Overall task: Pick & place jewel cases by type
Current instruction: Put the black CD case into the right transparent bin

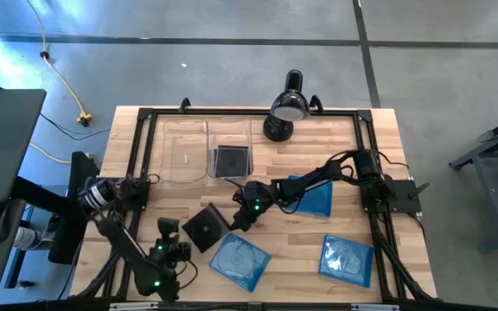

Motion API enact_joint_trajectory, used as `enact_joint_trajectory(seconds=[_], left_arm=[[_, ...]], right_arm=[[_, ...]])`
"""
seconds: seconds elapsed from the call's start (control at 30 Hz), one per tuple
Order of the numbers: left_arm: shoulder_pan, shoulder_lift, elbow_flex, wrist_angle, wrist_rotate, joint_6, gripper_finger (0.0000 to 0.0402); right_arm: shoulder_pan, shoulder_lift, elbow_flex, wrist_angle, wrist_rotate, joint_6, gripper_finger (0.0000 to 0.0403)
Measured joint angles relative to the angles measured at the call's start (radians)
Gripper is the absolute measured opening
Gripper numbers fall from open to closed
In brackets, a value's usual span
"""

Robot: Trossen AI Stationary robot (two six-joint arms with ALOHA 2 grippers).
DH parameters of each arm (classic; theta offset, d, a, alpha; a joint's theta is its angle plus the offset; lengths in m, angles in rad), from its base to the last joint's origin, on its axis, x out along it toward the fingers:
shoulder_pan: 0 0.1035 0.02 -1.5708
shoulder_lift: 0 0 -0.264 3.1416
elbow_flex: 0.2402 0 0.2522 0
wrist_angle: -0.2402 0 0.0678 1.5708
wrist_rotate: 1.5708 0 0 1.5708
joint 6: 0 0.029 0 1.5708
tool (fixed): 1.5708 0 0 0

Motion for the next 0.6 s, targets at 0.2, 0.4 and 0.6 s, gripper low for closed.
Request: enact_joint_trajectory(seconds=[0.2, 0.4, 0.6], left_arm=[[-0.059, 0.0, -0.002, -0.06, -0.047, -0.139, 0.0279], [-0.08, 0.0, -0.037, -0.062, -0.039, -0.211, 0.0279], [-0.112, -0.025, -0.052, -0.061, -0.046, -0.305, 0.0279]], right_arm=[[0.005, -0.004, 0.0, 0.041, 0.019, 0.016, 0.0012], [0.015, -0.011, 0.0, 0.07, 0.049, 0.022, 0.0011], [0.027, -0.013, 0.0, 0.08, 0.088, 0.026, 0.0004]])
